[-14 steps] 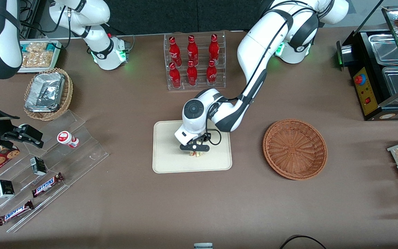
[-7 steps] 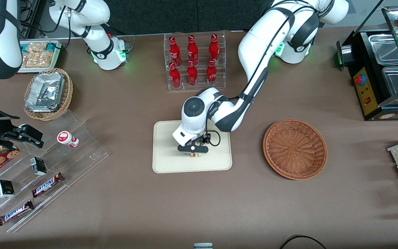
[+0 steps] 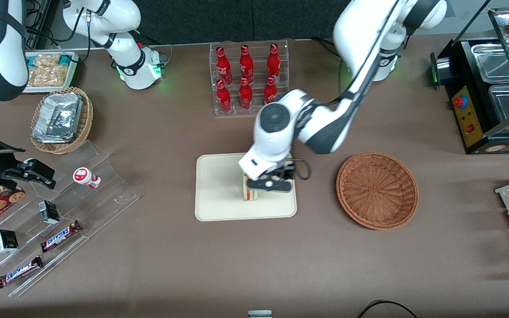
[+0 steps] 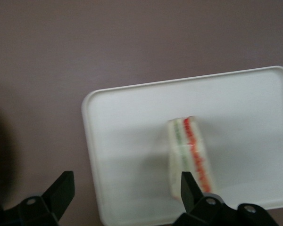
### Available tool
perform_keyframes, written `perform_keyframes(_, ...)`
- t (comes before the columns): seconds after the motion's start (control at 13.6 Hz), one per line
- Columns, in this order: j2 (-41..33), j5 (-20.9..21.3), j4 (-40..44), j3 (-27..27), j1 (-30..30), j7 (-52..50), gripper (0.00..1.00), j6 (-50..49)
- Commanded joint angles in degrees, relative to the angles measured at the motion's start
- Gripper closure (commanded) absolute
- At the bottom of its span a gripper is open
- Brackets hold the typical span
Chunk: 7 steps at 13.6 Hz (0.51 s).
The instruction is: Place sandwich from basket to tray
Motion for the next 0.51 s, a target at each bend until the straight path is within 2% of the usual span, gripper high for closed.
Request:
perform_keyframes(0.0, -14.27, -5.10, -15.93, -0.45, 5.37, 9.53, 0.01, 0.95)
perform_keyframes(0.15, -19.29, -7.58, -20.59, -0.37, 9.16, 15.17, 0.01, 0.33)
perform_keyframes(0.29, -22.03, -7.94, -23.68, -0.28, 13.20, 17.47, 0.01, -0.37)
perform_keyframes(0.44, -23.88, -8.81, -25.01, -0.28, 18.11, 24.56, 0.00, -3.08)
